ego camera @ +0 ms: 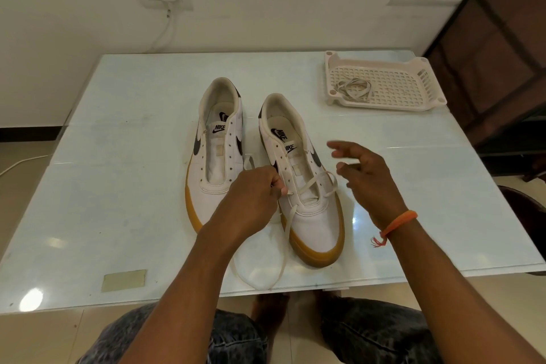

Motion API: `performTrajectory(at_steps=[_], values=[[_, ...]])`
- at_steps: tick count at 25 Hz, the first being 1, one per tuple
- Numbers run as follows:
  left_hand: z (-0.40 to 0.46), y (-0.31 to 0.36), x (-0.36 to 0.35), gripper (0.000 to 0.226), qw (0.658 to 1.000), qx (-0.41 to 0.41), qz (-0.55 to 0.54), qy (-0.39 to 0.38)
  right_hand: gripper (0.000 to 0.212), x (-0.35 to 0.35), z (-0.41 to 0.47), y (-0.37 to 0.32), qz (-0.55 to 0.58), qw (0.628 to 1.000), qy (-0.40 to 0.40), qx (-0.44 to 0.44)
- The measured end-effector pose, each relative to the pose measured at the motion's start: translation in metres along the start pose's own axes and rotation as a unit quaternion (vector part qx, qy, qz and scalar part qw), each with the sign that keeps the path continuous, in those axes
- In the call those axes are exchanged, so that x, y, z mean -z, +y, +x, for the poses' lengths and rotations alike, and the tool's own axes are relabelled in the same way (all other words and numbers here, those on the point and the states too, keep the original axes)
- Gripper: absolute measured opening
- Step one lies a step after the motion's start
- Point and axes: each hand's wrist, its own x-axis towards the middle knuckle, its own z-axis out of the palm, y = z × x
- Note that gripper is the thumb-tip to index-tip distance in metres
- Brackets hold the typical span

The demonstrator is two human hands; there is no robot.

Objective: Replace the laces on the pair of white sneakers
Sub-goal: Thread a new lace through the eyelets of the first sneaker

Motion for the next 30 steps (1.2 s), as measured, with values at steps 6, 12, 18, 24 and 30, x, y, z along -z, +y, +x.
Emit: performTrajectory(at_steps=[6,12,18,24,30], values=[[-0.001,-0.002,0.005,0.012,1.000,0.003,0.004,0.000,0.086,-0.008,0.001,0.011,-0.287,0.927,-0.031,0.240],[-0.003,0.000,0.009,0.013,1.000,0.007,0.000,0.014,0.061,-0.017,0.001,0.015,-0.358,0.892,-0.052,0.272],[-0.006,-0.017,0.046,0.015,0.981,0.086,0.022,0.174,0.070,-0.010,0.002,0.013,-0.315,0.918,-0.056,0.235],[-0.004,-0.013,0.045,0.012,0.975,0.140,0.031,0.172,0.060,-0.009,0.002,0.012,-0.315,0.920,-0.061,0.225],[-0.003,-0.012,0.037,0.024,0.969,0.144,0.045,0.196,0.058,-0.005,-0.004,0.005,-0.330,0.917,-0.067,0.213]])
